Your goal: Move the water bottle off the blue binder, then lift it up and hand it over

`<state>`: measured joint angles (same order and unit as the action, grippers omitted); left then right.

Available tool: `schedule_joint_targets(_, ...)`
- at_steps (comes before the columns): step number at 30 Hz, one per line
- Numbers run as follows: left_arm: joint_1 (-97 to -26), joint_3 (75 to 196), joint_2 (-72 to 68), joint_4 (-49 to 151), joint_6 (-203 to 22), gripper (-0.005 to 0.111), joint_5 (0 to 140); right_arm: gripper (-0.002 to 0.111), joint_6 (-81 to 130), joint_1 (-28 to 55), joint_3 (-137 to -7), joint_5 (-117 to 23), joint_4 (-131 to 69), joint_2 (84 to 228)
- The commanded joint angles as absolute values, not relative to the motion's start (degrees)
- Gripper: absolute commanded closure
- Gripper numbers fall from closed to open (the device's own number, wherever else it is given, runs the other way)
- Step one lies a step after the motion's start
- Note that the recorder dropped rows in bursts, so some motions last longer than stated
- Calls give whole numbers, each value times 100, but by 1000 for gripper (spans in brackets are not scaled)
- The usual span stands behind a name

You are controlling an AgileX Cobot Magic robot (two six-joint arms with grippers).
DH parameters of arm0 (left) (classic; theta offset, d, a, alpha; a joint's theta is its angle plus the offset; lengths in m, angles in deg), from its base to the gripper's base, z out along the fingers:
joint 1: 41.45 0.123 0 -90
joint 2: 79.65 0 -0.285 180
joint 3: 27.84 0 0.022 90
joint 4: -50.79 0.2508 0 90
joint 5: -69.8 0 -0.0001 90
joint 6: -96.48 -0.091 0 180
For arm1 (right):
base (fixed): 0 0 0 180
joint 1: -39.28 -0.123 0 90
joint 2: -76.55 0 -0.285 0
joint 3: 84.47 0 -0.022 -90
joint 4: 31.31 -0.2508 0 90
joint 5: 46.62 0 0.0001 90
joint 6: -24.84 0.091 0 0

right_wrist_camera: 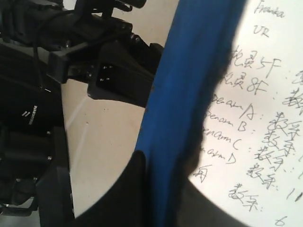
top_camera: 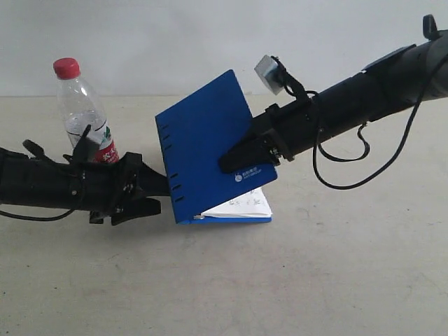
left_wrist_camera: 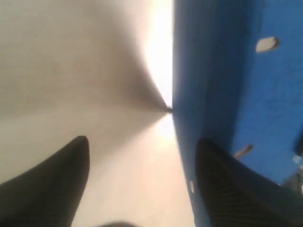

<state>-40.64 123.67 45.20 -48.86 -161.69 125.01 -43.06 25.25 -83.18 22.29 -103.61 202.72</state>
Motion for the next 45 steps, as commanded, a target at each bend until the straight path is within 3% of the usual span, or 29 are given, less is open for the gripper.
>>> schedule_joint_targets(1,-4129,12655,4478,-4916,-16561,45,13976,108,-4428,2470,-8321,2334,-10488,20218)
schedule_joint_targets(18,-4041,12421,4463,-4791,-17210,45,13976,108,-3995,3119,-8321,2334,-10152,20218)
schedule_joint_targets(39,-4063,12107,4463,-4916,-17674,45,13573,108,-3390,3133,-8193,2334,-9790,20230)
schedule_joint_targets(41,-4063,12082,4463,-4916,-17674,45,13644,103,-3362,3111,-8193,2334,-9790,20295)
schedule_joint_targets(45,-4063,12060,4463,-4916,-17674,45,13912,80,-3258,2903,-8193,2334,-9820,20627)
